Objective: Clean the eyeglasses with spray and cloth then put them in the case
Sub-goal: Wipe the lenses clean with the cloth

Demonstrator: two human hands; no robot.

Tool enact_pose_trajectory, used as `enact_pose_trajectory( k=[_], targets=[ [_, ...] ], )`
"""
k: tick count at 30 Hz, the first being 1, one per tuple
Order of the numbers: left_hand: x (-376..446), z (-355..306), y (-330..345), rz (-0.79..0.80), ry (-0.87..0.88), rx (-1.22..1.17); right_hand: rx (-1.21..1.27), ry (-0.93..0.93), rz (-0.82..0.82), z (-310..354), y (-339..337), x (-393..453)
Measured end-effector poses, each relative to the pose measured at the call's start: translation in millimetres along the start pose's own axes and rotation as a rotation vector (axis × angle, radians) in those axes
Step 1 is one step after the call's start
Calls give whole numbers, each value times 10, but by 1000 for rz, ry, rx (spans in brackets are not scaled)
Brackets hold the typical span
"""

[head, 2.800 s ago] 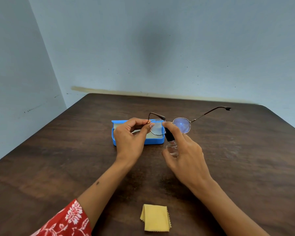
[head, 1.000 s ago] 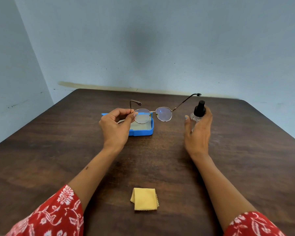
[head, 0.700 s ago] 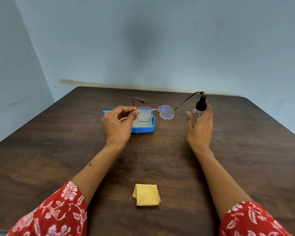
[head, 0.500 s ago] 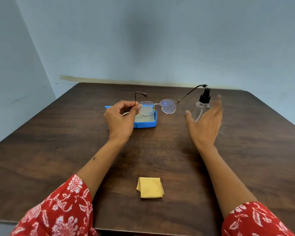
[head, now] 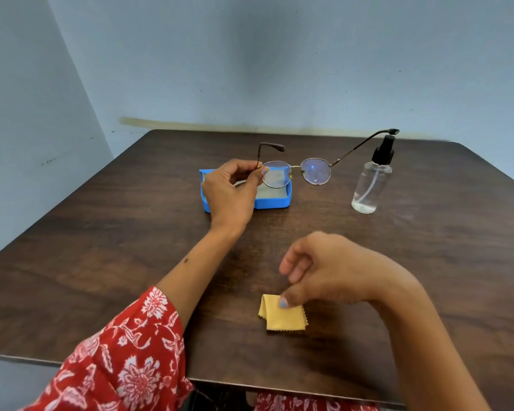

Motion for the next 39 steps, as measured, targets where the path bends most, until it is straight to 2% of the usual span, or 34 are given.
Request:
enact_pose_trajectory(
  k=[2, 6, 11, 14, 19, 22, 25, 29, 32, 35, 39],
  targets=[
    [3, 12, 7, 7, -6, 0, -19, 24, 73, 3, 91, 23],
    [-11, 14, 15, 8, -7, -6, -51, 1, 103, 24, 154, 100],
    [-42, 8, 35, 17, 1, -12, 114, -172, 102, 89, 171, 139],
    [-52, 26, 36, 22, -8, -5, 420, -284, -9, 70, 39, 146],
    [-72, 105, 54, 32, -47, 14, 863, -276, -237, -127, -214, 191],
    [-94, 167, 67, 55, -64, 21, 955, -318, -586, -253, -340, 245],
    [-126, 206, 80, 74, -51, 47, 783, -384, -982, -332, -446, 214],
    [-146, 255, 89, 83, -68, 21, 65, -604, -1224, -110, -572, 127],
    [-167, 266, 95, 101, -70, -2, -321, -735, -1247, 32, -535, 161],
    [-198, 247, 89, 111, -29, -9, -625, -754, -1225, 32, -406, 206],
    [-222, 229, 91, 128, 11, -7, -811, -721, -1165, 17, -323, 284]
  ],
)
Point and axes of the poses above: each hand's wrist, its own x-axis towards the middle knuckle, its own y-axis out of the palm, z = x × y, the point moved 7 cm from there along x, towards the middle knuckle, and after that the axes turned 12 degrees about -y, right-handed, at the moved point
